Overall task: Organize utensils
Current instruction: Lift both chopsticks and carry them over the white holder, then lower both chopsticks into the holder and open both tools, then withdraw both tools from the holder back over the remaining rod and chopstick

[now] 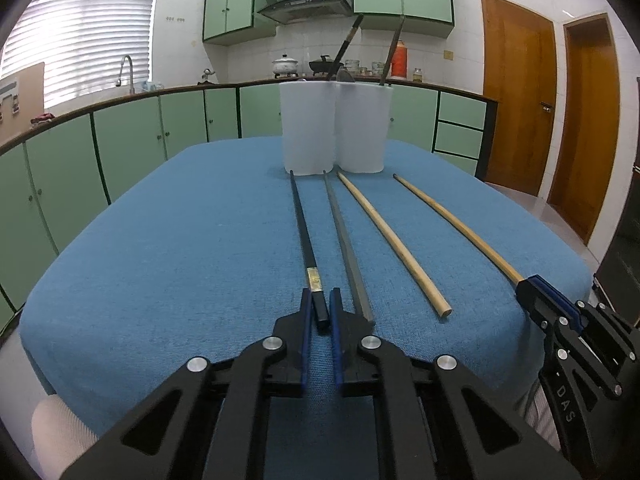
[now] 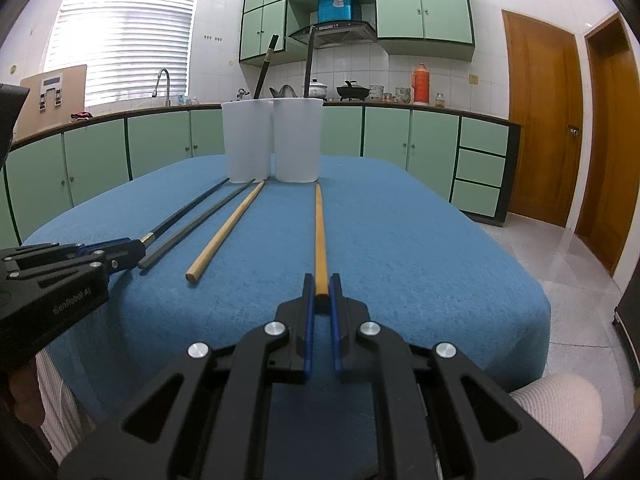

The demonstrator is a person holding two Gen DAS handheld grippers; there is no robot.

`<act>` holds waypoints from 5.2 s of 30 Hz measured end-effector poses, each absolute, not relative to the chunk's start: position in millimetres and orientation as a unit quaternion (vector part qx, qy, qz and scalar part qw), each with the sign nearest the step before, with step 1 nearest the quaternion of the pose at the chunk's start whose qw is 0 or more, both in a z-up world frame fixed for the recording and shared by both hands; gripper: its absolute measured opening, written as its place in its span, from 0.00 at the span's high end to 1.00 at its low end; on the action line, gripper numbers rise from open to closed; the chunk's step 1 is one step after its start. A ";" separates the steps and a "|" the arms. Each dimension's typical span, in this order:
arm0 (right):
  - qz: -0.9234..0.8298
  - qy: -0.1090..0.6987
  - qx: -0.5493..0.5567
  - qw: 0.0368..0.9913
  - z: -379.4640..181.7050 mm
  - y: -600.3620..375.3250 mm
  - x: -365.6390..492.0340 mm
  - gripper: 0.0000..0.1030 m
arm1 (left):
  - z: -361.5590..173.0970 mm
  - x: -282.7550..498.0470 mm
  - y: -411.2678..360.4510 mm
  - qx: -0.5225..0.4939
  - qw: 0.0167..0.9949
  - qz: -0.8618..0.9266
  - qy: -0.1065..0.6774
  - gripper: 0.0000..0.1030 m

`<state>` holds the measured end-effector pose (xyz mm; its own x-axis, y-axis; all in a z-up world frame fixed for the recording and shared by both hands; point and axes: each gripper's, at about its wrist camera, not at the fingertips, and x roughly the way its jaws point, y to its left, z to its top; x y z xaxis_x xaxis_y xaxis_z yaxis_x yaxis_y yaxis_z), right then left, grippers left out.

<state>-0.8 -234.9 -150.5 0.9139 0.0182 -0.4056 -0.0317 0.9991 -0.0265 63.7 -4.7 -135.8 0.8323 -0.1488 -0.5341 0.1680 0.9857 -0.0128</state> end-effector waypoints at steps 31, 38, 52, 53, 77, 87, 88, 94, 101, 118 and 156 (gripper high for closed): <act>0.063 0.121 0.008 0.991 2.1 -285.4 11.3 0.94 | -2.9 45.7 25.6 0.001 0.986 -0.092 0.137 0.94; 0.106 0.155 0.021 0.982 43.0 -290.8 43.0 0.94 | 26.7 66.8 28.2 -0.001 0.986 -0.102 0.130 0.94; 0.149 0.197 0.033 0.968 99.4 -295.6 100.7 0.94 | 65.5 102.6 35.1 -0.011 0.985 -0.119 0.122 0.94; 0.148 0.196 0.032 0.969 102.4 -296.9 103.8 0.94 | 68.0 105.3 36.4 -0.012 0.985 -0.120 0.122 0.94; 0.143 0.145 0.011 0.979 190.3 -297.6 219.8 0.94 | 168.5 225.7 7.6 0.011 0.993 -0.117 0.025 0.94; 0.155 0.214 0.017 0.964 132.8 -281.3 273.1 0.94 | 108.2 288.2 -5.1 0.007 0.988 -0.119 0.094 0.94; 0.156 0.217 0.020 0.964 127.4 -279.8 274.8 0.94 | 102.5 293.7 -5.6 0.006 0.988 -0.118 0.100 0.94; 0.155 0.235 0.033 0.959 101.9 -276.2 294.1 0.94 | 82.4 307.9 -4.3 0.004 0.986 -0.118 0.119 0.94; 0.154 0.248 0.037 0.956 82.6 -272.9 306.8 0.94 | 60.9 319.0 -2.3 0.003 0.984 -0.113 0.140 0.94; 0.150 0.227 0.047 0.961 86.8 -277.3 290.2 0.72 | 54.4 311.5 0.3 -0.011 0.983 -0.112 0.145 0.57; 0.091 0.208 0.109 0.968 -4.0 -310.7 152.4 0.29 | -3.1 182.5 73.9 -0.057 0.988 -0.038 0.136 0.13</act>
